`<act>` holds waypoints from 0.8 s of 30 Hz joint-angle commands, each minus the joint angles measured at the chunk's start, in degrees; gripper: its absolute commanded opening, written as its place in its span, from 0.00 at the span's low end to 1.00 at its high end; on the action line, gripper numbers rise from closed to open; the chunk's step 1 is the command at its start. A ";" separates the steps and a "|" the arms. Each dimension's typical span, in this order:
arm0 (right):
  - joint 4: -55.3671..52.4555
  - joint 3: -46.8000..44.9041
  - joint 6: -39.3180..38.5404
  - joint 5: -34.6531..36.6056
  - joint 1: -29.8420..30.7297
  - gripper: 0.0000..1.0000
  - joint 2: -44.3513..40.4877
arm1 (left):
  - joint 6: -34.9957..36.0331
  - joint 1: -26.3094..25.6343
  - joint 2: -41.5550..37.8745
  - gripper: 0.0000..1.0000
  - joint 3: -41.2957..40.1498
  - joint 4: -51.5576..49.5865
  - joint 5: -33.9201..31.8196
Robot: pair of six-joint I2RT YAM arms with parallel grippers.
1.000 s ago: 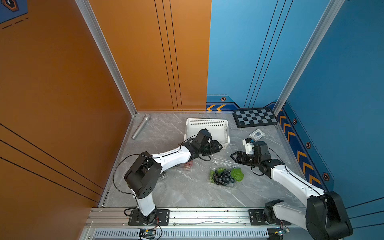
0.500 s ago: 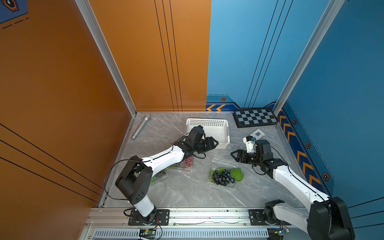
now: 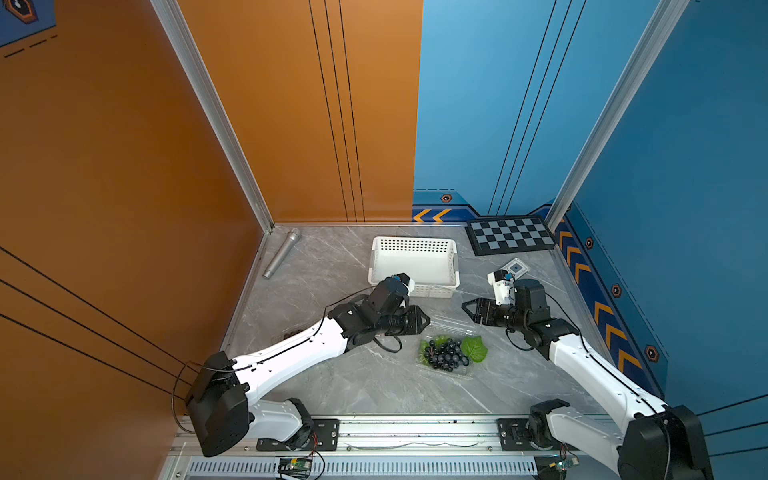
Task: Pack grapes into containers
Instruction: Close the packing box at the center of the board.
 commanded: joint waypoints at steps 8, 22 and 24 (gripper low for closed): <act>-2.74 1.34 -0.59 0.15 0.10 0.71 -0.99 | 0.75 -12.48 8.08 0.05 7.53 -6.01 -0.37; -3.37 1.06 -0.41 0.26 0.39 0.71 -1.53 | -4.95 -15.19 15.64 0.49 6.95 0.77 3.64; -3.44 0.99 -0.42 0.19 0.38 0.71 -1.44 | -6.65 -15.11 16.59 0.50 6.07 3.51 4.29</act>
